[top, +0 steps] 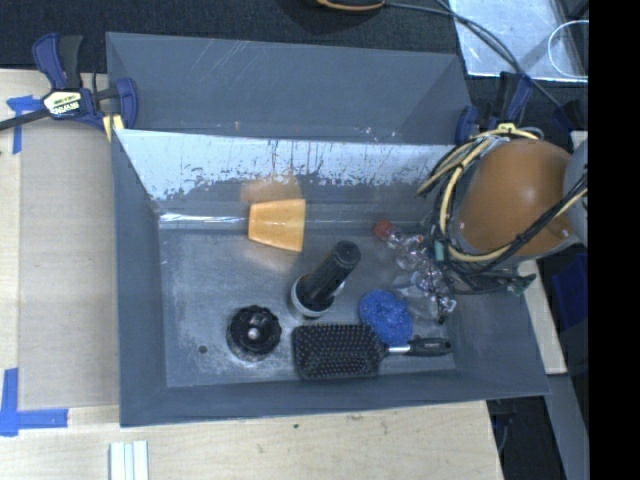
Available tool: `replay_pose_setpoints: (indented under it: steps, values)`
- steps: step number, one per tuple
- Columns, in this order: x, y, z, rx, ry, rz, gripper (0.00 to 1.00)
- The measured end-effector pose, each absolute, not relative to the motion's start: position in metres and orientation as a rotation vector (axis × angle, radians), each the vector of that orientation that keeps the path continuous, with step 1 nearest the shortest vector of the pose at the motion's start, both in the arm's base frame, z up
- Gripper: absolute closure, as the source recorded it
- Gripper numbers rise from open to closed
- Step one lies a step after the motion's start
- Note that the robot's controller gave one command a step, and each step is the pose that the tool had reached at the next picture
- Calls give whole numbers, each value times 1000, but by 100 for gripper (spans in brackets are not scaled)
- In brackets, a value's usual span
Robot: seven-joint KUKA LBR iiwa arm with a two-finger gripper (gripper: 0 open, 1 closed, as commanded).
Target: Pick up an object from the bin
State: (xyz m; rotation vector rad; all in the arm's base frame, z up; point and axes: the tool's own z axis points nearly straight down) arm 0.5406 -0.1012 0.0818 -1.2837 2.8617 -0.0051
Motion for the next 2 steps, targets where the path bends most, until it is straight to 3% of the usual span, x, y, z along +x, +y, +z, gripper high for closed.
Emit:
replay_pose_setpoints:
  steps: [2]
  values:
    - [542,-101,131,-1280,2861,-7,100]
